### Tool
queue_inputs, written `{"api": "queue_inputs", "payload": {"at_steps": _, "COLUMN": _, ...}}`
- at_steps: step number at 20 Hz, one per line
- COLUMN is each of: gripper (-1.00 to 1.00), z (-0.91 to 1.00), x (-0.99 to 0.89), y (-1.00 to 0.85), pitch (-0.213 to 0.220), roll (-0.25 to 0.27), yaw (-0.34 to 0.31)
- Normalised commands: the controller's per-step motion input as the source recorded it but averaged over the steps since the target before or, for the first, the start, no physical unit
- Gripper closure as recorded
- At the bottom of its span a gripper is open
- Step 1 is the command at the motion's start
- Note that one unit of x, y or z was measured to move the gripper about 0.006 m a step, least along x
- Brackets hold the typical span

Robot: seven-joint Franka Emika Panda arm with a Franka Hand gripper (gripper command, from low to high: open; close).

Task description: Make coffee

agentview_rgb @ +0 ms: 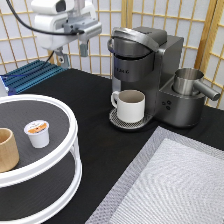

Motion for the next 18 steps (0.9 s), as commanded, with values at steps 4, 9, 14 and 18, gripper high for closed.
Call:
{"api": "queue_inputs", "payload": {"at_steps": 4, "gripper": -1.00, "z": 0.62, "x": 0.82, "y": -0.15, "pitch": 0.187, "roll": 0.135, "yaw": -0.001}}
{"api": "queue_inputs", "payload": {"at_steps": 9, "gripper": -1.00, "z": 0.50, "x": 0.79, "y": -0.16, "pitch": 0.180, "roll": 0.171, "yaw": -0.014}}
{"api": "queue_inputs", "payload": {"at_steps": 14, "gripper": -1.00, "z": 0.41, "x": 0.70, "y": -0.10, "pitch": 0.092, "roll": 0.146, "yaw": -0.061}}
{"api": "queue_inputs", "payload": {"at_steps": 18, "gripper": -1.00, "z": 0.17, "x": 0.61, "y": -0.04, "pitch": 0.033, "roll": 0.076, "yaw": -0.069}}
